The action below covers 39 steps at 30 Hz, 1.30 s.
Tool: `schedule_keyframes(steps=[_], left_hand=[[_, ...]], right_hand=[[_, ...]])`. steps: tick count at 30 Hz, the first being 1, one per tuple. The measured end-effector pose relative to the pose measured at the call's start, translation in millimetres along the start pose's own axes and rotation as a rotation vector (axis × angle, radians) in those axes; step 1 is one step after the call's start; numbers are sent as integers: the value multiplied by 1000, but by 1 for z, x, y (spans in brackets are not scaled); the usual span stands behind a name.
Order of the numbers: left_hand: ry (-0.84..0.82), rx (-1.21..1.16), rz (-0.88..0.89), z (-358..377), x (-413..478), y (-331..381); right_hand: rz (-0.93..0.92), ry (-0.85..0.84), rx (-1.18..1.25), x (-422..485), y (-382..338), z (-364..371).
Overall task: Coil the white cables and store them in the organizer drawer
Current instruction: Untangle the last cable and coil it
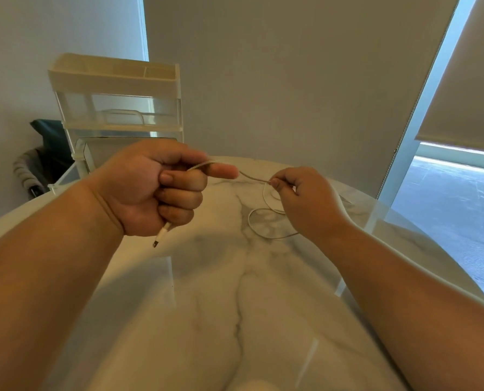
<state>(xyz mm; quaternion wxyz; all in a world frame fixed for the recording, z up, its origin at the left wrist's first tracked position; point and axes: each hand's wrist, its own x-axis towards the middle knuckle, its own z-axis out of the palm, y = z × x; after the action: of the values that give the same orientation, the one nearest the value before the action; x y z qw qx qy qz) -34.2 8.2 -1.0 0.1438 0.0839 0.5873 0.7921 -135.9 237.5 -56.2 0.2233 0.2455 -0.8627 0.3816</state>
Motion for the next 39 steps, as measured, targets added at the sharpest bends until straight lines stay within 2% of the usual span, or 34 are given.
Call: schedule_keyframes(steps=[2, 5, 9, 12, 14, 16, 19, 22, 26, 31, 35, 37, 39], left_hand=[[-43, -41, 52, 1, 2, -3], [-57, -210, 181, 1, 9, -5], [93, -373, 302, -5, 17, -4], [236, -401, 352, -10, 18, -5], [273, -391, 379, -12, 18, -5], [277, -400, 397, -12, 19, -5], [278, -429, 419, -12, 18, -5], [273, -423, 421, -14, 17, -4], [311, -405, 431, -17, 16, -2], [368, -363, 411, -16, 17, -4], [454, -146, 414, -16, 20, -7], [464, -107, 415, -14, 22, -8], [452, -138, 421, -12, 22, -9]], right_hand=[[-2, -48, 31, -1, 0, 1], [-13, -214, 36, -6, -3, 6], [-32, -428, 11, -13, -9, 13], [109, -586, 359, -20, -17, 14], [245, -699, 656, -25, -23, 15], [326, -762, 801, -26, -24, 16], [391, -731, 797, -23, -21, 16], [398, -587, 707, -20, -17, 17], [423, -403, 803, -12, -10, 10], [389, -491, 994, -6, -2, -7], [293, -456, 1273, 0, 1, -15], [264, -473, 1254, 0, -2, -19], [254, -452, 1131, 1, -2, -21]])
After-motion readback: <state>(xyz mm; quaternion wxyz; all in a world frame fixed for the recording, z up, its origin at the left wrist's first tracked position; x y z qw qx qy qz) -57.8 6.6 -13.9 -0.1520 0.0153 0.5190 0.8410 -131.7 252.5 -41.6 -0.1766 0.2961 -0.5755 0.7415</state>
